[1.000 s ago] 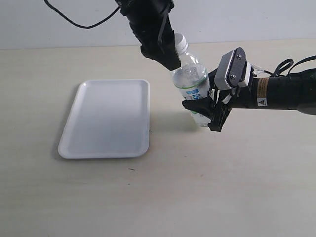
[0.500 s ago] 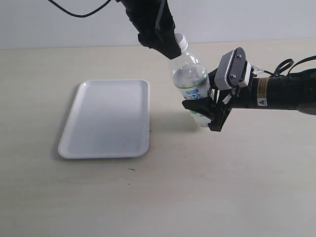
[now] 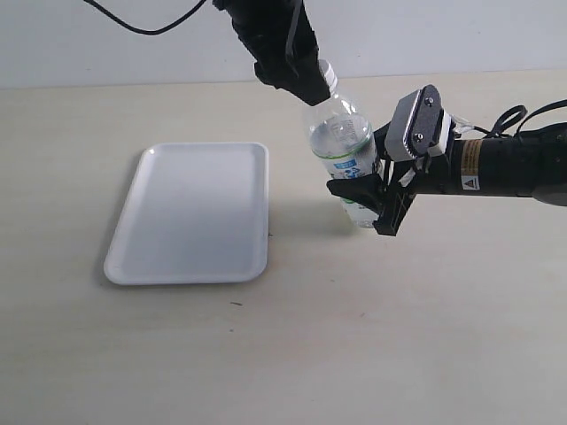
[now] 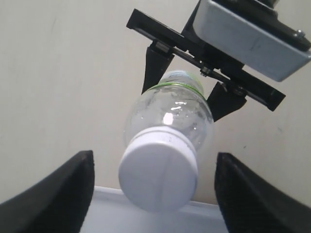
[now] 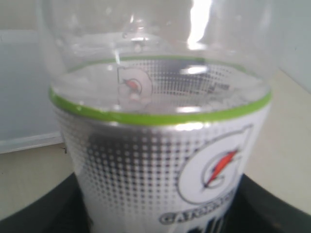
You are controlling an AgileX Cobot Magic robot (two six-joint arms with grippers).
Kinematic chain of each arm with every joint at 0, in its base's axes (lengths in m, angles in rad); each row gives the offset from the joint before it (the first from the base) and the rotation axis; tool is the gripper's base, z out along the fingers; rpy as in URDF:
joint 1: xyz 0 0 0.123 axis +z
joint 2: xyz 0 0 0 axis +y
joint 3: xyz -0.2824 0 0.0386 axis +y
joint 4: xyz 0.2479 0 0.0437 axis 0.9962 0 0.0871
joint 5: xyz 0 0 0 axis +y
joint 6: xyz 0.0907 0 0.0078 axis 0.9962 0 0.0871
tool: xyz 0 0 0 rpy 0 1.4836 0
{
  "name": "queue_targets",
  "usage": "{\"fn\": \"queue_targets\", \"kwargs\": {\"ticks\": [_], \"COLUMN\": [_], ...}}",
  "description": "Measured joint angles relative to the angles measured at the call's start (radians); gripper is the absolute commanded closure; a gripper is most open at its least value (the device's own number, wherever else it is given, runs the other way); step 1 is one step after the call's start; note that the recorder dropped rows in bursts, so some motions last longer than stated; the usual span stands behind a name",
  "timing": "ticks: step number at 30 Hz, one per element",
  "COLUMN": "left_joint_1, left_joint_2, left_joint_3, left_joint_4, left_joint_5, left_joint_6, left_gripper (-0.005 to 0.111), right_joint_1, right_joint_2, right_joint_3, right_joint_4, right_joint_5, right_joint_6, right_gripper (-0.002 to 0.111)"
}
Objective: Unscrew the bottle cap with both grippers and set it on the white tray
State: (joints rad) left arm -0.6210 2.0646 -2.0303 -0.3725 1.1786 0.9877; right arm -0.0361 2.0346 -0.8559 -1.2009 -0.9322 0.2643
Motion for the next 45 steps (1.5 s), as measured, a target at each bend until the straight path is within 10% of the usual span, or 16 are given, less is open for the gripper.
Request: {"fn": "queue_targets", "kwargs": {"ticks": [7,14,27,45], "left_joint_1": [0.000,0.000,0.000,-0.123], "left_joint_2": [0.012,0.012,0.012,0.012], "left_joint_3": [0.000,0.000,0.000,-0.087], "left_joint_4": [-0.002,-0.002,-0.002,0.240], "left_joint_5": [0.000,0.004,0.009,0.034], "left_joint_6": [-0.006,-0.021,-0.305,-1.130], "left_gripper": [0.047,0.107,0.107,0.107], "right_joint_1": [0.000,0.000,0.000,0.000], "right_joint_2": [0.000,0.000,0.000,0.000], "right_joint_3": [0.000,0.000,0.000,0.002], "right_joint_4": [0.000,0.000,0.000,0.009], "right_joint_5": [0.000,0.000,0.000,-0.042], "right_joint_6": [0.000,0.004,0.004,0.010], "right_gripper": [0.108,0.108,0.108,0.108]}}
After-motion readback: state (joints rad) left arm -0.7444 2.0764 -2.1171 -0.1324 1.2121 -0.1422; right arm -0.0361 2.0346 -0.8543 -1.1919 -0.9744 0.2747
